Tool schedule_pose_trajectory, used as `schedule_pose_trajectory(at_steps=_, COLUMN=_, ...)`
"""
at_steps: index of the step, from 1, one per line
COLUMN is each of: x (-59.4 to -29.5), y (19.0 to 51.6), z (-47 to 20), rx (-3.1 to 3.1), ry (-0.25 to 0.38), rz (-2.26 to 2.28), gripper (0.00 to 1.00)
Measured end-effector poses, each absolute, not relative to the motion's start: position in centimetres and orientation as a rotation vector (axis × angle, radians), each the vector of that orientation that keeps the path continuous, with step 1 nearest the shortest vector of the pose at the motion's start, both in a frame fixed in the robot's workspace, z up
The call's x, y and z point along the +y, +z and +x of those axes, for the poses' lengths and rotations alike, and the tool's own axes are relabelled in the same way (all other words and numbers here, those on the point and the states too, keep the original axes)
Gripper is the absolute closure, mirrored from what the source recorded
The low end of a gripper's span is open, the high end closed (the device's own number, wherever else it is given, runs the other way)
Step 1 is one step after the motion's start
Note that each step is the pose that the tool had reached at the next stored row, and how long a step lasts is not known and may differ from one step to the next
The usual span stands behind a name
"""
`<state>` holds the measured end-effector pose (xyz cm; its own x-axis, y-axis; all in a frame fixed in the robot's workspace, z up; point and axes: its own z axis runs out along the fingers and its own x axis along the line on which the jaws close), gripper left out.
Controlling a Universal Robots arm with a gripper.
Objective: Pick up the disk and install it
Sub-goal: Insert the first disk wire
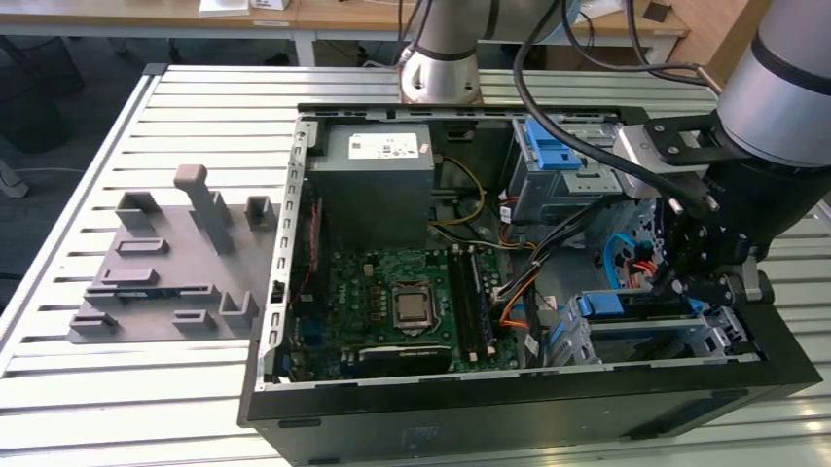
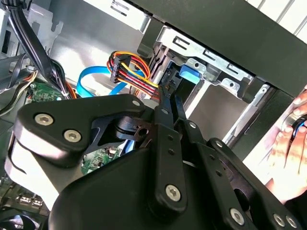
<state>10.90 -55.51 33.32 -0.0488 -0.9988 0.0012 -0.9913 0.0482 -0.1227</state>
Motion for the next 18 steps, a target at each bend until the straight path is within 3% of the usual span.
schedule_pose_trajectory(at_steps=18, x=-55.51, y=32.85, z=10.92, rx=2.211, ry=-0.134, rz=-2.105, gripper=0.84)
